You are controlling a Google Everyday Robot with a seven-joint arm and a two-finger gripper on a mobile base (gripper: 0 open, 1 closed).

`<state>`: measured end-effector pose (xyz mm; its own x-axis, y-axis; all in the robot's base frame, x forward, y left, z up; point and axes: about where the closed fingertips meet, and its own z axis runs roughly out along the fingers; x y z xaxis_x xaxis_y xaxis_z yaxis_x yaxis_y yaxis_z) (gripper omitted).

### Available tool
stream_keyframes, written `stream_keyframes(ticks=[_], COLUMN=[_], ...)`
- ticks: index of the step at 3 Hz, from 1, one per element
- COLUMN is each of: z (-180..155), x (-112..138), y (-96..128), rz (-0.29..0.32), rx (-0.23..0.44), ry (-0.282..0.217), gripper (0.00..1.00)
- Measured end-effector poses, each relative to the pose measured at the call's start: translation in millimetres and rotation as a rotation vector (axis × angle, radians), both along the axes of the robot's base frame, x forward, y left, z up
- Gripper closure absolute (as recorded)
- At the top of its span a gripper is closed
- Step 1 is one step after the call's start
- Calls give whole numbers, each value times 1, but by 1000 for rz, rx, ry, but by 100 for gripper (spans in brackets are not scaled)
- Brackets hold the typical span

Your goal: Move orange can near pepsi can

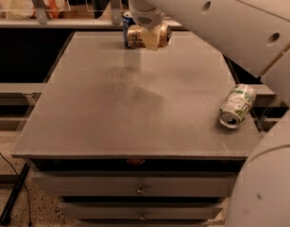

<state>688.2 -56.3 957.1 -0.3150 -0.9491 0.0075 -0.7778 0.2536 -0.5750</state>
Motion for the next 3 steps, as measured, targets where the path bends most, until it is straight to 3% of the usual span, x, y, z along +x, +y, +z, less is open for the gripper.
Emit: stream_keyframes(ticks=[1, 3], z=[-2, -19], x=[5, 25], y=[-21, -32], rz=[9, 112], rx=[-7, 54], ry=[10, 23], gripper=[100, 100])
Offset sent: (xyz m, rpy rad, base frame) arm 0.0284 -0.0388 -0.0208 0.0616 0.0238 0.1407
